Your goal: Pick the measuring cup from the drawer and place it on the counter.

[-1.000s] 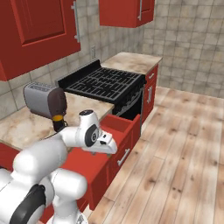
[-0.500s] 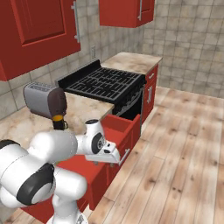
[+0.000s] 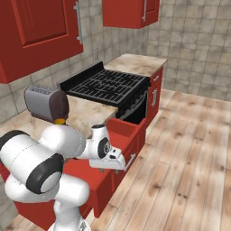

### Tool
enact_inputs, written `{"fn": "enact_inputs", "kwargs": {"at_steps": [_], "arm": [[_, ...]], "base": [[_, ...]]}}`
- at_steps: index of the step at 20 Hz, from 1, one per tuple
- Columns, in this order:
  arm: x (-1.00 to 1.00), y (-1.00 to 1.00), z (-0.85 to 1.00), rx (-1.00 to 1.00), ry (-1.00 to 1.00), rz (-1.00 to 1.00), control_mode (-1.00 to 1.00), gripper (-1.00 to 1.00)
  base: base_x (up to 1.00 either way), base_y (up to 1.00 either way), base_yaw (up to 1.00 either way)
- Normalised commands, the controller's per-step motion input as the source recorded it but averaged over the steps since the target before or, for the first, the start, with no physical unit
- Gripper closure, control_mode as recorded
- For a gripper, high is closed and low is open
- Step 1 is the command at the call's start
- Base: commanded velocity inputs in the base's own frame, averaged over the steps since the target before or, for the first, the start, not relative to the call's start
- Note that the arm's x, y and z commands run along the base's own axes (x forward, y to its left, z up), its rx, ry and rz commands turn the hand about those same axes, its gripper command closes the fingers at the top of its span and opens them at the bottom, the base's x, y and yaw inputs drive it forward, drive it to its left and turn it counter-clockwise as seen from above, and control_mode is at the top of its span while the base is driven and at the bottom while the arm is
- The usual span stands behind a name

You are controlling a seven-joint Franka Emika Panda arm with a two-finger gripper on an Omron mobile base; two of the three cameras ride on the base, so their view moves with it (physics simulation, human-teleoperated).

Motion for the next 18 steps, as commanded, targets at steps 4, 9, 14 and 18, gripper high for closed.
{"fn": "enact_inputs", "kwargs": {"at_steps": [4,9,14,18], "arm": [[0.27,0.0,-0.67,0.0,0.01,0.0,-1.0,-1.0],[0.11,-0.83,-0.74,0.0,0.04,-0.09,-1.0,-1.0],[-0.05,-1.0,-0.71,0.07,-0.03,-0.15,-1.0,-1.0],[-0.32,-1.0,-0.5,0.09,-0.22,-0.11,-1.0,-1.0]], "base": [[0.0,0.0,0.0],[0.0,0.0,0.0],[0.0,0.0,0.0],[0.0,0.0,0.0]]}}
